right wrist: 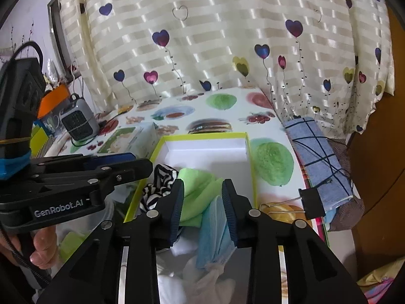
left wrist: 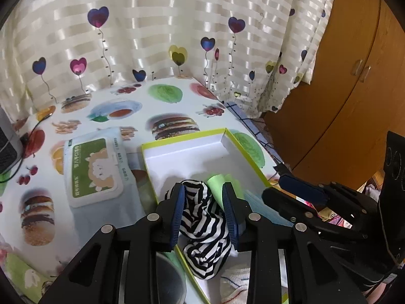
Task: Organize soft objects
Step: 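Open the right tool to drop the green cloth while the left tool releases the striped sock, then move both open tools back over the pile, then grasp the grey sock with the left tool while the right tool grasps the rolled green towel, then lift and carry the grey sock and green towel over the white box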
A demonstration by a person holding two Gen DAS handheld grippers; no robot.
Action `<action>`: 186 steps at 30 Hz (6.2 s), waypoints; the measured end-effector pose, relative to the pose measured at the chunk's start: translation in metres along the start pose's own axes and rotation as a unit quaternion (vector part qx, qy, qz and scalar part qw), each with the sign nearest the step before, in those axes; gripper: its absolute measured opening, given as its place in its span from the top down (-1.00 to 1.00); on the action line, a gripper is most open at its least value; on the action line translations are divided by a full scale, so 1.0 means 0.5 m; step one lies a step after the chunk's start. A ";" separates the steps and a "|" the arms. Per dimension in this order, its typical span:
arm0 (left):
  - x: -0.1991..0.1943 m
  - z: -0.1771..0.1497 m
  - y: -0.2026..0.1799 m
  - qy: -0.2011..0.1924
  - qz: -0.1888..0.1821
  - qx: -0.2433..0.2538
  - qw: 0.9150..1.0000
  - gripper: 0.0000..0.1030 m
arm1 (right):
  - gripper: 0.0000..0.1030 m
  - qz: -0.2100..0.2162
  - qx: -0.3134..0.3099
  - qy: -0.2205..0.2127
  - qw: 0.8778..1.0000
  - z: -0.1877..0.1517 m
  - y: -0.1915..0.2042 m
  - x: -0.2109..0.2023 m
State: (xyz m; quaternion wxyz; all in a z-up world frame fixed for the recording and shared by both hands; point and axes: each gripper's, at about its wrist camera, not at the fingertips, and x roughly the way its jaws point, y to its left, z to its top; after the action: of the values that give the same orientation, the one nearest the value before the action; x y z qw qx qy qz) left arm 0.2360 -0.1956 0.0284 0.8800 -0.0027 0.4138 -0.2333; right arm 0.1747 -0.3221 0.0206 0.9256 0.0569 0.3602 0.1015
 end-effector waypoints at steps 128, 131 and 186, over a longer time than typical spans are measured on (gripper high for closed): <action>-0.398 -0.373 0.410 -0.120 0.170 -0.228 0.951 0.50 | 0.52 0.187 -0.163 0.084 0.965 -0.088 0.517 0.093; -0.414 -0.367 0.401 -0.128 0.171 -0.225 0.951 0.50 | 0.52 0.196 -0.155 0.075 0.965 -0.080 0.511 0.074; -0.234 -0.095 0.044 -0.116 0.028 -0.030 0.992 0.50 | 0.52 0.050 0.028 -0.065 0.996 -0.010 0.052 -0.133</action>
State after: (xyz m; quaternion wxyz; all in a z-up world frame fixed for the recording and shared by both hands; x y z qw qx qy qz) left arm 0.1463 -0.1187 0.0778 0.9280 -0.0449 0.3153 -0.1935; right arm 0.1197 -0.3119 0.0652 0.9388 0.1070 0.2986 0.1341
